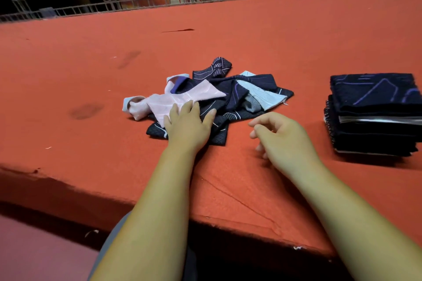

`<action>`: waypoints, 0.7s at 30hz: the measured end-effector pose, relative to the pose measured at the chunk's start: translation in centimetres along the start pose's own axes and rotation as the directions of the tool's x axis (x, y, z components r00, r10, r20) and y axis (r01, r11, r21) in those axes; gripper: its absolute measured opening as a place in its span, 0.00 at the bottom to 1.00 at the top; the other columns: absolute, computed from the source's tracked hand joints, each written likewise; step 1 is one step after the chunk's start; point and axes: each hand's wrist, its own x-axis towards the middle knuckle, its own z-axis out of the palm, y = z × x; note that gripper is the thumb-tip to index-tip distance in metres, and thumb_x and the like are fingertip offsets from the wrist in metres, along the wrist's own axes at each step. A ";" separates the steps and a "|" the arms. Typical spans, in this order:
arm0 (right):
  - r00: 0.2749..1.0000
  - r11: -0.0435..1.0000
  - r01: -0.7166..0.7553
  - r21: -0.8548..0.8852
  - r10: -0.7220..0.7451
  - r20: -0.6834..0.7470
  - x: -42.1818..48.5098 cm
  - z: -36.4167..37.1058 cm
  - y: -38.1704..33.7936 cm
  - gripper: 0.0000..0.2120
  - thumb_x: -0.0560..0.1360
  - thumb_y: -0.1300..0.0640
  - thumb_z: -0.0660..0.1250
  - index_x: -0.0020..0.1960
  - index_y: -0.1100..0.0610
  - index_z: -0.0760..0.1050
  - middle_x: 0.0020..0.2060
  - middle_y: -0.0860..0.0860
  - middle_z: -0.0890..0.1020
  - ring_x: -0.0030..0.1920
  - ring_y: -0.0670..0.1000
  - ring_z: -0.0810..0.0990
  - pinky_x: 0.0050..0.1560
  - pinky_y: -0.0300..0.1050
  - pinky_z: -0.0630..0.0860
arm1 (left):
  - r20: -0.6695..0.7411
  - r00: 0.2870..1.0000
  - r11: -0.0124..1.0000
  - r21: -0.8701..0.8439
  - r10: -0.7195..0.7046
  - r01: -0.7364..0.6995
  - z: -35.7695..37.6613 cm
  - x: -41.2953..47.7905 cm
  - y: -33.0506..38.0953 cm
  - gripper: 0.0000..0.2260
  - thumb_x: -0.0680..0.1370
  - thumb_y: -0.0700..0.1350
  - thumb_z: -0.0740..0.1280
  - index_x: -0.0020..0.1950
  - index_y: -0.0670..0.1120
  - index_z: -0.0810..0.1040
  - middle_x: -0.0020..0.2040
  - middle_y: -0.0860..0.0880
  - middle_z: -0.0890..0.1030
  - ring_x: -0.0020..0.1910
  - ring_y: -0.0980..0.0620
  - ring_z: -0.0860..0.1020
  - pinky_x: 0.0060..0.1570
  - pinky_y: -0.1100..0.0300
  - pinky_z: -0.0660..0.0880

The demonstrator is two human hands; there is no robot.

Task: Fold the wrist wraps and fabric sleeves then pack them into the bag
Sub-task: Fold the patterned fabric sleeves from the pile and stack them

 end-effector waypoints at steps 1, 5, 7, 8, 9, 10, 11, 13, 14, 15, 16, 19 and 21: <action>1.000 1.000 0.009 0.002 -0.009 -0.010 -0.1 -0.1 -0.2 0.11 0.81 0.61 0.64 0.50 0.49 0.84 0.39 0.47 0.86 0.25 0.42 0.77 0.23 0.40 0.73 | -0.074 0.996 0.997 -0.046 0.051 -0.054 -0.4 -0.1 0.2 0.29 0.84 0.68 0.51 0.74 0.52 0.76 0.77 0.50 0.74 0.81 0.39 0.64 0.78 0.35 0.59; 1.000 1.000 0.003 0.021 -0.003 0.021 0.2 -0.5 -0.5 0.11 0.82 0.60 0.65 0.50 0.48 0.85 0.43 0.46 0.88 0.34 0.46 0.83 0.31 0.45 0.80 | -0.303 0.941 0.885 -0.385 0.147 -0.262 -2.7 -1.9 2.3 0.15 0.85 0.57 0.63 0.58 0.52 0.86 0.56 0.54 0.86 0.59 0.52 0.82 0.61 0.51 0.75; 0.999 0.999 -0.033 0.044 0.031 0.041 0.6 -0.4 -0.2 0.08 0.82 0.56 0.67 0.53 0.46 0.85 0.46 0.47 0.89 0.40 0.48 0.87 0.40 0.48 0.84 | -0.316 0.945 0.801 -0.545 0.080 -0.249 -3.9 -3.2 3.7 0.11 0.82 0.51 0.70 0.61 0.52 0.88 0.55 0.58 0.88 0.56 0.60 0.84 0.60 0.57 0.78; 0.999 0.998 -0.033 0.054 0.032 0.030 0.7 -0.3 -0.1 0.07 0.81 0.52 0.69 0.56 0.43 0.84 0.48 0.46 0.89 0.44 0.48 0.88 0.48 0.50 0.86 | -0.290 0.957 0.722 -0.656 0.028 -0.220 -4.4 -3.6 4.1 0.10 0.81 0.48 0.72 0.59 0.52 0.89 0.52 0.59 0.89 0.53 0.63 0.84 0.58 0.60 0.80; 1.000 0.998 -0.019 0.067 0.019 0.010 0.8 -0.3 0.0 0.10 0.79 0.46 0.70 0.59 0.38 0.82 0.51 0.43 0.88 0.49 0.46 0.88 0.56 0.54 0.85 | -0.235 0.972 0.619 -0.766 -0.017 -0.174 -4.7 -3.9 4.6 0.09 0.80 0.44 0.73 0.57 0.51 0.90 0.49 0.59 0.89 0.49 0.66 0.84 0.54 0.64 0.81; 1.000 0.997 -0.006 0.080 0.007 -0.008 1.0 -0.4 0.0 0.15 0.76 0.41 0.70 0.62 0.33 0.79 0.53 0.41 0.87 0.53 0.46 0.87 0.62 0.57 0.83 | -0.174 0.984 0.526 -0.840 -0.032 -0.131 -4.9 -4.2 4.9 0.08 0.80 0.41 0.73 0.56 0.50 0.90 0.47 0.59 0.89 0.46 0.67 0.84 0.50 0.69 0.80; 1.000 0.994 0.004 0.105 -0.002 -0.018 1.1 -0.5 -0.1 0.19 0.73 0.38 0.69 0.64 0.28 0.75 0.54 0.41 0.86 0.55 0.47 0.87 0.65 0.59 0.82 | -0.120 0.993 0.463 -0.881 -0.013 -0.100 -5.0 -4.4 5.0 0.09 0.80 0.39 0.74 0.56 0.49 0.90 0.47 0.57 0.89 0.45 0.66 0.83 0.48 0.70 0.78; 1.000 0.983 0.003 0.185 0.000 -0.015 1.3 -0.6 -0.2 0.27 0.73 0.40 0.69 0.69 0.26 0.70 0.52 0.48 0.87 0.55 0.54 0.88 0.64 0.63 0.82 | -0.027 0.999 0.373 -0.927 0.039 -0.039 -4.6 -4.8 5.1 0.11 0.79 0.37 0.74 0.59 0.49 0.89 0.50 0.52 0.90 0.46 0.62 0.83 0.48 0.68 0.78; 1.000 0.975 0.007 0.220 -0.002 -0.020 1.4 -0.7 -0.1 0.27 0.74 0.44 0.70 0.70 0.27 0.70 0.50 0.51 0.87 0.55 0.58 0.88 0.63 0.65 0.82 | 0.008 0.998 0.323 -0.946 0.057 -0.011 -4.3 -5.0 5.1 0.13 0.79 0.36 0.73 0.60 0.48 0.89 0.51 0.52 0.89 0.47 0.60 0.83 0.48 0.66 0.78; 0.999 0.972 0.023 0.234 -0.014 -0.040 1.5 -0.8 -0.1 0.25 0.74 0.48 0.70 0.69 0.30 0.72 0.50 0.50 0.86 0.56 0.59 0.87 0.63 0.66 0.82 | 0.035 0.997 0.283 -0.959 0.075 0.012 -3.9 -5.0 5.0 0.14 0.79 0.34 0.72 0.61 0.48 0.88 0.52 0.52 0.89 0.47 0.60 0.83 0.49 0.66 0.78; 0.998 0.972 0.046 0.230 -0.033 -0.061 1.5 -1.0 -0.1 0.23 0.74 0.52 0.70 0.67 0.33 0.77 0.52 0.47 0.86 0.57 0.56 0.87 0.64 0.66 0.82 | 0.058 0.994 0.261 -0.965 0.093 0.032 -3.7 -5.0 4.9 0.16 0.78 0.33 0.72 0.62 0.47 0.88 0.54 0.52 0.89 0.49 0.60 0.83 0.50 0.66 0.78; 0.993 0.978 0.076 0.195 -0.057 -0.100 1.4 -1.7 -0.4 0.18 0.76 0.62 0.69 0.61 0.44 0.84 0.51 0.41 0.87 0.51 0.46 0.85 0.62 0.55 0.82 | 0.113 0.983 0.246 -0.966 0.144 0.075 -3.4 -4.7 4.7 0.20 0.78 0.31 0.71 0.65 0.48 0.86 0.57 0.50 0.88 0.52 0.56 0.83 0.51 0.63 0.77; 0.993 0.980 0.082 0.183 -0.063 -0.104 1.5 -2.1 -0.4 0.15 0.78 0.63 0.69 0.59 0.48 0.85 0.48 0.45 0.88 0.46 0.45 0.84 0.54 0.50 0.81 | 0.134 0.979 0.251 -0.964 0.152 0.093 -3.4 -4.7 4.5 0.21 0.77 0.30 0.70 0.65 0.49 0.86 0.53 0.49 0.88 0.50 0.53 0.84 0.50 0.58 0.79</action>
